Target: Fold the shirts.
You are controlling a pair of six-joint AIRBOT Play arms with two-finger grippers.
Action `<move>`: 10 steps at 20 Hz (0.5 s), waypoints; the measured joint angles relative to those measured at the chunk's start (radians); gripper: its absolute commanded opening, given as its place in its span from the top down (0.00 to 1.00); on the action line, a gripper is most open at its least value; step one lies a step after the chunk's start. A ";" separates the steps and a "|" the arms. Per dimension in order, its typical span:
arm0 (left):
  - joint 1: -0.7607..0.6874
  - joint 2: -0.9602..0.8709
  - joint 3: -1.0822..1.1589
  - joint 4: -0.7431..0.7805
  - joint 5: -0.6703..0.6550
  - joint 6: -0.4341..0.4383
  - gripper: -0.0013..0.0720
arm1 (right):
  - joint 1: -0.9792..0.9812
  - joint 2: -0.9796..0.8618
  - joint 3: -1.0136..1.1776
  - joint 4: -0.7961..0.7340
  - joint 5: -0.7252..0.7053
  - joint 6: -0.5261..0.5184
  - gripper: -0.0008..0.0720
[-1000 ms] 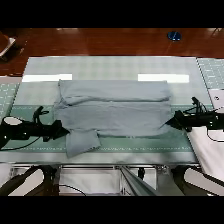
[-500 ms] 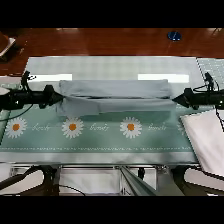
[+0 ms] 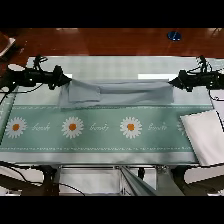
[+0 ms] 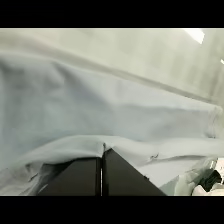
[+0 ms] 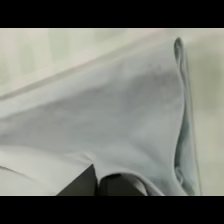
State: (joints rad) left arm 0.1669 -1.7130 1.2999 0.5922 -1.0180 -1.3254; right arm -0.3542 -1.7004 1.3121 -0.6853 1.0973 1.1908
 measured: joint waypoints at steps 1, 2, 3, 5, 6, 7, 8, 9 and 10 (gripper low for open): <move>-0.004 -0.022 0.013 0.001 0.002 -0.002 0.29 | 0.005 -0.023 0.015 0.003 -0.013 0.003 0.43; -0.006 -0.037 0.025 0.000 0.001 -0.004 0.29 | 0.009 -0.041 0.028 0.007 -0.027 0.003 0.43; -0.001 -0.046 0.039 0.001 -0.004 -0.003 0.29 | 0.009 -0.053 0.040 0.009 -0.029 0.004 0.43; 0.031 -0.051 0.082 0.018 -0.058 -0.005 0.29 | -0.015 -0.065 0.076 0.011 -0.020 0.003 0.43; 0.057 -0.043 0.103 0.039 -0.079 -0.019 0.29 | -0.036 -0.067 0.095 0.008 -0.013 0.004 0.43; 0.085 -0.023 0.119 0.072 -0.127 -0.035 0.29 | -0.061 -0.066 0.112 0.005 0.011 0.007 0.43; 0.109 0.001 0.125 0.112 -0.165 -0.049 0.29 | -0.090 -0.064 0.124 0.001 0.044 0.007 0.43; 0.130 0.033 0.119 0.167 -0.193 -0.065 0.29 | -0.117 -0.063 0.130 -0.005 0.071 0.012 0.43; 0.143 0.073 0.098 0.209 -0.214 -0.071 0.29 | -0.143 -0.062 0.131 -0.023 0.098 0.017 0.43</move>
State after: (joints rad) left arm 0.3099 -1.6398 1.3975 0.8013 -1.2324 -1.3968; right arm -0.4976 -1.7626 1.4429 -0.7078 1.1957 1.2079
